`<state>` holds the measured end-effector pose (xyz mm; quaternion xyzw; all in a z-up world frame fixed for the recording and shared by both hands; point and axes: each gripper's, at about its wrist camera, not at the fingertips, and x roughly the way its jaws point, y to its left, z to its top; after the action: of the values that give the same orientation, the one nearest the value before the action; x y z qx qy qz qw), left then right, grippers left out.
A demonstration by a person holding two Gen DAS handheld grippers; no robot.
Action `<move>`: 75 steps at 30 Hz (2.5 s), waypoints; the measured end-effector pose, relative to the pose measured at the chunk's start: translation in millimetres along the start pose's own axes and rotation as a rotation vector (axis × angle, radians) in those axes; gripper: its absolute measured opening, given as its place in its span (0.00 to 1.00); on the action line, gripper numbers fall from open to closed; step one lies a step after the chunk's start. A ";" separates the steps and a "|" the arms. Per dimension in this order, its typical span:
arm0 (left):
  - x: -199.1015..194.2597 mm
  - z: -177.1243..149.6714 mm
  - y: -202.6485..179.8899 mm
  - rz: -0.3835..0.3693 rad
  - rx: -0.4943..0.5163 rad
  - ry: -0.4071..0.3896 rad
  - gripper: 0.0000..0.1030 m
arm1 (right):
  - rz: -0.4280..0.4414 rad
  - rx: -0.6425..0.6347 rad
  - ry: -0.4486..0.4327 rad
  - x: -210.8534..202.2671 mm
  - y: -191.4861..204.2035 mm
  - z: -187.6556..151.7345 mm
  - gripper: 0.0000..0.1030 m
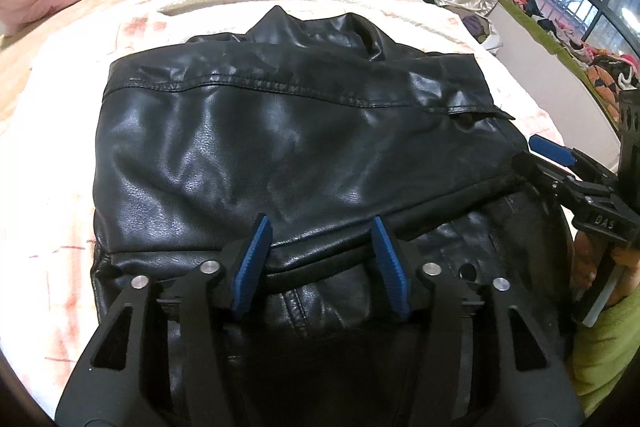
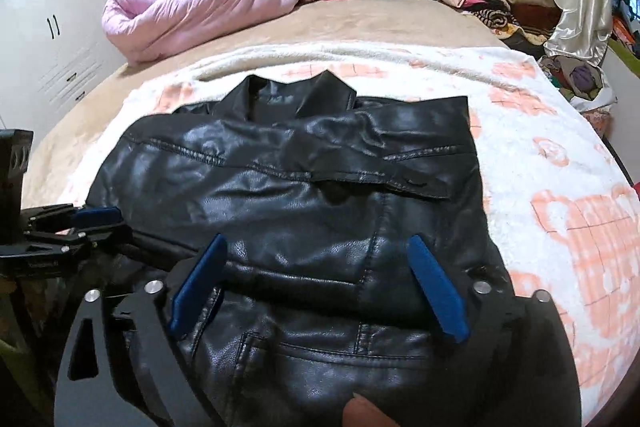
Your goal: Fold large clothes
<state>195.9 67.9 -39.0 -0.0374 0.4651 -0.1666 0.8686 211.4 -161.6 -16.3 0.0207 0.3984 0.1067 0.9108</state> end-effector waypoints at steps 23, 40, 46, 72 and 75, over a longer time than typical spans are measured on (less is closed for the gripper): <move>-24.7 6.5 -11.2 0.057 0.044 -0.065 0.91 | 0.031 -0.002 -0.066 -22.9 11.5 -0.9 0.96; -50.8 5.6 -19.1 0.076 0.055 -0.125 0.91 | 0.018 0.058 -0.146 -59.0 11.7 -8.7 0.96; -67.7 4.2 -25.9 0.071 0.067 -0.165 0.91 | 0.020 0.088 -0.167 -75.0 6.9 -13.8 0.96; -110.2 -21.4 -56.0 0.061 0.080 -0.255 0.91 | -0.003 0.097 -0.111 -115.4 -4.6 -53.7 0.96; -114.0 -27.1 -58.3 0.061 0.083 -0.263 0.91 | -0.008 0.103 -0.105 -118.2 -8.5 -55.8 0.96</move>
<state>100.6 52.4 49.1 -0.0089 0.3409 -0.1529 0.9275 94.2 -197.4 29.9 0.0717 0.3551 0.0813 0.9285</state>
